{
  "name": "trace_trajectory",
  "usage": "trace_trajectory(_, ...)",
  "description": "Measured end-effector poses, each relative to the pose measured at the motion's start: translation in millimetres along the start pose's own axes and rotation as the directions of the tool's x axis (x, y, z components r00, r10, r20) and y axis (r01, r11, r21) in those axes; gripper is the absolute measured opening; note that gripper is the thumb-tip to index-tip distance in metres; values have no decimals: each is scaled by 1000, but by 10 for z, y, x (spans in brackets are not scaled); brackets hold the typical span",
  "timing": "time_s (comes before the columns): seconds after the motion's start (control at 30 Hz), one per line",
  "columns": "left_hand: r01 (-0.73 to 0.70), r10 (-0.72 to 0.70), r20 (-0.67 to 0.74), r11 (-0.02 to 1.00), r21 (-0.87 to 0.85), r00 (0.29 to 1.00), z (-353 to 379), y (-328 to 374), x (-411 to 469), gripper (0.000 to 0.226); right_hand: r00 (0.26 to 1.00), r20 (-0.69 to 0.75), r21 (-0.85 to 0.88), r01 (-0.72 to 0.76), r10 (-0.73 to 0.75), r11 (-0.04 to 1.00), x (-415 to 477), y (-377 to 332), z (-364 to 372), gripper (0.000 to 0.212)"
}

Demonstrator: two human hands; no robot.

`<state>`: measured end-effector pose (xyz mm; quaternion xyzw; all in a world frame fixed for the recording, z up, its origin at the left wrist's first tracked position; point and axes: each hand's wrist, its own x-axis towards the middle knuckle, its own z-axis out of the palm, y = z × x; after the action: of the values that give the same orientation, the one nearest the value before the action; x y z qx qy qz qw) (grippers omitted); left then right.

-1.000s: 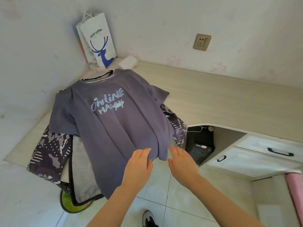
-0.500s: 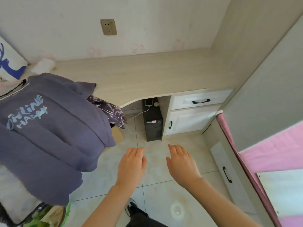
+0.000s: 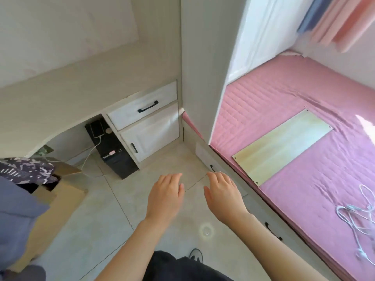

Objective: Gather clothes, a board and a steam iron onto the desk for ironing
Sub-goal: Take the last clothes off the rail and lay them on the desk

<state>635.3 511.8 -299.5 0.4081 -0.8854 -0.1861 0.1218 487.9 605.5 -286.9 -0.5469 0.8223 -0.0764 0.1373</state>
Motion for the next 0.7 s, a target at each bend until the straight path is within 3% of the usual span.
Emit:
trace_trajectory(0.37, -235, 235, 106, 972, -13, 966, 412, 1036, 773, 35, 958, -64, 49, -276, 278, 960, -113, 1114, -337, 35)
trace_trajectory(0.7, -332, 327, 137, 943, 14, 935, 710, 1536, 2061, 31, 931, -63, 28, -357, 358, 934, 810, 1909, -724, 37)
